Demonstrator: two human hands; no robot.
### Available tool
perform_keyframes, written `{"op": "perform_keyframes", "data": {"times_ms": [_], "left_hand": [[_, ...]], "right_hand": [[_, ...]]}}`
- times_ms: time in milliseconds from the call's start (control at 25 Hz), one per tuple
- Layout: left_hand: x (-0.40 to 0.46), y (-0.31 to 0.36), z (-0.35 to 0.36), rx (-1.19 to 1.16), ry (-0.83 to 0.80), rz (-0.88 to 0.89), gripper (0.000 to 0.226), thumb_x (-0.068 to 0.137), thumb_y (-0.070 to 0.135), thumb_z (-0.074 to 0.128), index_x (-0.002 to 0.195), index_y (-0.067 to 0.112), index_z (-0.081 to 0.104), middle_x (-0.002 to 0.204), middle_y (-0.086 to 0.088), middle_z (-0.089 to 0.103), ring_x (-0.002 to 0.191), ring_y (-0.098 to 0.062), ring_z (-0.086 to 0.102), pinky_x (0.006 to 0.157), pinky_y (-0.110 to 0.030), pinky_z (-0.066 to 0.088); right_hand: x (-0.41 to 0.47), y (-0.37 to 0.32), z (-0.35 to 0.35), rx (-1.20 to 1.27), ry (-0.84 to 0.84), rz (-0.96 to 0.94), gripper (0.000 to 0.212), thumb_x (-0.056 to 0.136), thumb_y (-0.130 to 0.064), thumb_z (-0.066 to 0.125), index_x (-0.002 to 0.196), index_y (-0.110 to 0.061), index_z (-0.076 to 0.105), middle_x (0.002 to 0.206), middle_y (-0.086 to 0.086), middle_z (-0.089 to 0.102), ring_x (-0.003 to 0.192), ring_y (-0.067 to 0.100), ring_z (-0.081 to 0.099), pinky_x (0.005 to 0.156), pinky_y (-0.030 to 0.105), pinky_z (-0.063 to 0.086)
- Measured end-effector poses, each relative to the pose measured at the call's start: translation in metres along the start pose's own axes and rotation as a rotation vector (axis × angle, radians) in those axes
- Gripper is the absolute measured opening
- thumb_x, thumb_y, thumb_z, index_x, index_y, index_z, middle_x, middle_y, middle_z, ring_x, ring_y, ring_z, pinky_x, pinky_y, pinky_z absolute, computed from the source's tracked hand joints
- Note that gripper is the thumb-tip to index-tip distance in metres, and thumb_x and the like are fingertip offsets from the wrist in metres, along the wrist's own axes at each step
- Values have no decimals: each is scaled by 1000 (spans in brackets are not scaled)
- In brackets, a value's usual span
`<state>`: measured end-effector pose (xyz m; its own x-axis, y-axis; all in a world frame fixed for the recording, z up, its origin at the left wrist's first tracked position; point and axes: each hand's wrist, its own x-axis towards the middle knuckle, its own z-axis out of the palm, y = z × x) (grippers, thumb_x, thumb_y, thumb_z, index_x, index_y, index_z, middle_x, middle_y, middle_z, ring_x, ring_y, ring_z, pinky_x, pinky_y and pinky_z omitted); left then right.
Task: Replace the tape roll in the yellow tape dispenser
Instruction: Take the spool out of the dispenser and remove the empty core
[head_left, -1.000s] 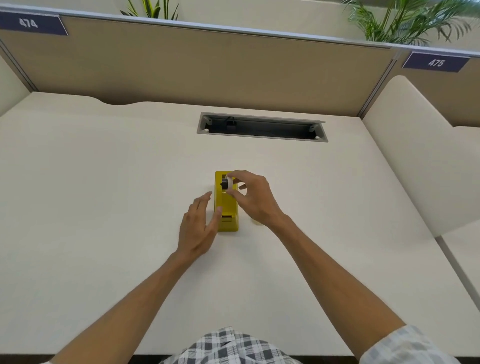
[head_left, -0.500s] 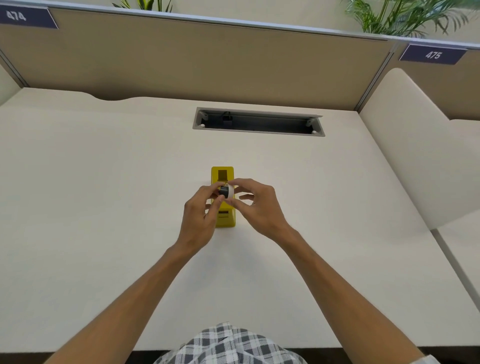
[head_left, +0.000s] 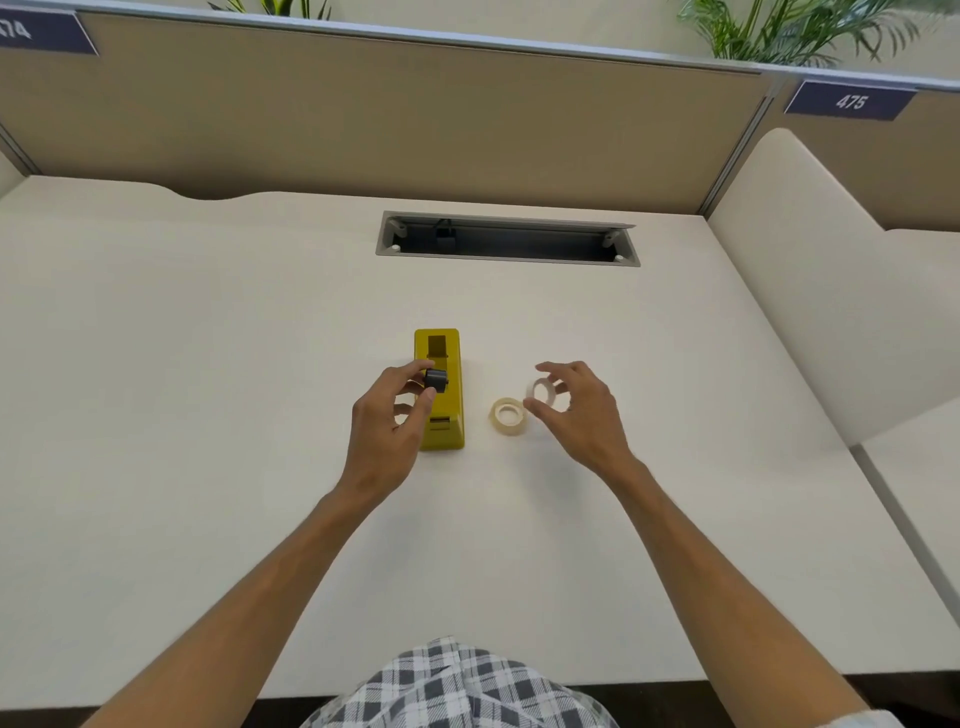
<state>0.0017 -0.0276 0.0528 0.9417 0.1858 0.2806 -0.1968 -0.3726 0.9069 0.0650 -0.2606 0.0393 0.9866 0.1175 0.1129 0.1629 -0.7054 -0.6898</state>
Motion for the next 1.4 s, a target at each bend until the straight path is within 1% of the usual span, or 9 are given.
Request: {"op": "perform_keyframes", "data": {"times_ms": [160,400,600,680,800,1000,1160,1280,1400], "left_hand": [[0,3,-1,4,9,2,28,93,13,58,121,17,61,108,1,68,97,-8,64,75,-17,53],[-1,6,0,10,1,2,28,92,12,60,120,16,62,108,1,68,96,-8,63,73,-14,51],[-3,9,1,-4,-9,-5,28,91,10,62,118,17,63,106,1,69,94,-6,63,72,-14,50],[-3,12,2,-10,-18,6,28,90,9,63,116,20,64,105,1,68,93,-6,63,71,-15,51],[-5,16,4,-30,-48,23,28,90,9,63,114,23,65,105,2,68,93,-9,63,73,-21,51],[-10,26,6,-71,-65,56,31,88,5,65,113,23,66,106,7,68,93,-12,65,76,-25,53],[-11,31,4,-63,-71,83,33,87,4,65,115,20,65,108,6,68,96,-12,65,78,-27,54],[-12,32,2,-50,-90,46,40,86,4,66,123,18,60,110,3,67,98,-13,65,80,-26,55],[-12,32,1,-83,-96,-37,28,93,22,57,120,20,63,112,3,68,101,-10,65,84,-29,55]], "right_hand": [[3,27,-6,-20,14,160,54,74,-32,78,124,-31,56,105,-10,68,94,14,63,81,33,51],[3,46,-1,-65,7,236,58,75,-26,76,127,-30,52,107,-11,67,98,20,64,80,32,48],[-2,34,-1,-197,16,167,58,81,-35,73,133,-24,50,129,-5,60,114,19,58,90,34,45],[-5,14,1,-103,48,93,47,83,-41,70,126,-25,57,122,-8,64,105,12,62,86,33,49],[-12,-27,4,219,-13,40,29,86,-46,67,108,-28,68,99,-16,71,86,-3,65,75,21,48],[-26,-69,12,517,-132,-35,23,95,-40,57,93,-26,75,84,-13,73,76,9,67,68,8,45],[-29,-76,12,628,-177,-37,22,95,-33,60,102,-19,75,90,-4,76,78,17,69,75,16,51],[-31,-77,12,689,-186,2,18,90,-29,67,103,-18,75,92,-4,76,80,13,70,79,22,53],[-33,-77,10,699,-195,-6,17,88,-24,71,104,-21,73,97,-6,76,91,11,70,88,32,55]]}}
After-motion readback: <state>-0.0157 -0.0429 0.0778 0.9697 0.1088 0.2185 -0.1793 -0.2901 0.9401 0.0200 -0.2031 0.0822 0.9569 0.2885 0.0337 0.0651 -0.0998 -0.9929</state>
